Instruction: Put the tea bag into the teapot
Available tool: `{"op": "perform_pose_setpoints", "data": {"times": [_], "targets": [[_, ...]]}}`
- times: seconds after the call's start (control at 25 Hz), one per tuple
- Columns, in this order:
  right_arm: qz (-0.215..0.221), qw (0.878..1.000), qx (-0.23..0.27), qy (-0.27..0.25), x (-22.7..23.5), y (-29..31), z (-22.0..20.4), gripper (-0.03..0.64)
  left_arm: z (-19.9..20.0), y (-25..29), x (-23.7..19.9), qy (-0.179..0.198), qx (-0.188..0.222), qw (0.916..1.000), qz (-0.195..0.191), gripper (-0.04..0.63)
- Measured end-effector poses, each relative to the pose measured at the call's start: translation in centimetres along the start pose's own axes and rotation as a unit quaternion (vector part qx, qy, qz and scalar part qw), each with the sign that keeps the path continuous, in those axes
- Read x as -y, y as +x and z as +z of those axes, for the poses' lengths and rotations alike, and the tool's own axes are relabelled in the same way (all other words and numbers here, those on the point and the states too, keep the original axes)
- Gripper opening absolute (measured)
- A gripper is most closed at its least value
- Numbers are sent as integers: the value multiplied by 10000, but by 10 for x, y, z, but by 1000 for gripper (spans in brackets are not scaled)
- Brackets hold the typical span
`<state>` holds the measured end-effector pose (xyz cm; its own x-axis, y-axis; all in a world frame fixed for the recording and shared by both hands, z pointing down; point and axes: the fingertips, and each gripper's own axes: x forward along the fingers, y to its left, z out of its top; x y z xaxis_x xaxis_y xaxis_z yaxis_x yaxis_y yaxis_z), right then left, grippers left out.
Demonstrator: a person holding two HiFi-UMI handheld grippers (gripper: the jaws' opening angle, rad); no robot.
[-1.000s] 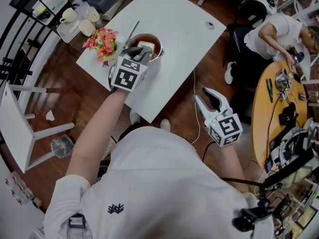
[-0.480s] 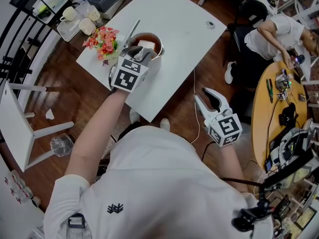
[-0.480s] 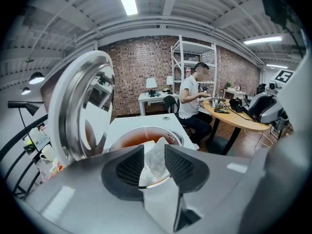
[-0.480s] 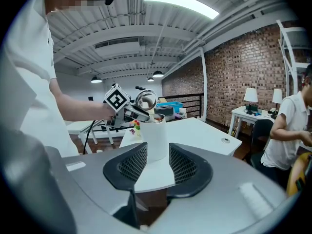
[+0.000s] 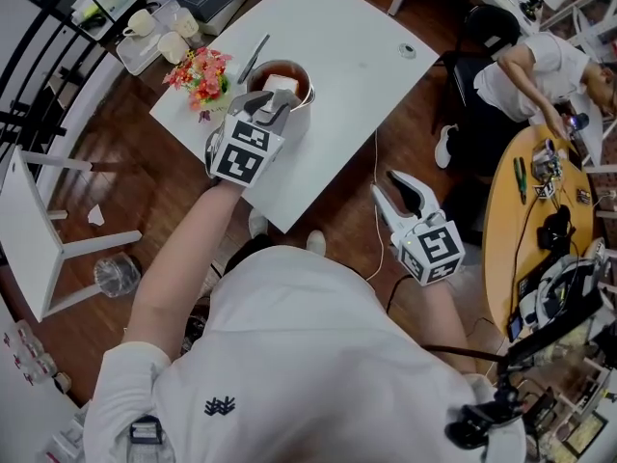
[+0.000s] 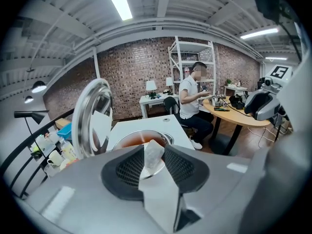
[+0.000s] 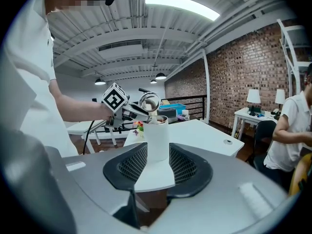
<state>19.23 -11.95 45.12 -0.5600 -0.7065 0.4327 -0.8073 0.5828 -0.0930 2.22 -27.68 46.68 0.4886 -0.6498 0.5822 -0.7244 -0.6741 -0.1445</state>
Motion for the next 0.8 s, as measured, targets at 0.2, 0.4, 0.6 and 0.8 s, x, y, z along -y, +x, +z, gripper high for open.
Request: {"op": "perform_pose_setpoints", "data": {"times": [0.2,0.4,0.6,0.8], "targets": [[294,9995,73,-15,-9,-8,-7,130,8,-39,13,-31,354,9990,256,106],[727,9973,8,-48,-23,-10,-23,129,-2,-91,40,-259,593,9975,295,106],[919,9954,93,-245,-48,-18,-15,129,-33,-142,62,-568,669,9961,121,107],[749,9964,285,-281,-67,-36,-3,127,-46,-202,78,-953,1186,9883,-75,106]]}}
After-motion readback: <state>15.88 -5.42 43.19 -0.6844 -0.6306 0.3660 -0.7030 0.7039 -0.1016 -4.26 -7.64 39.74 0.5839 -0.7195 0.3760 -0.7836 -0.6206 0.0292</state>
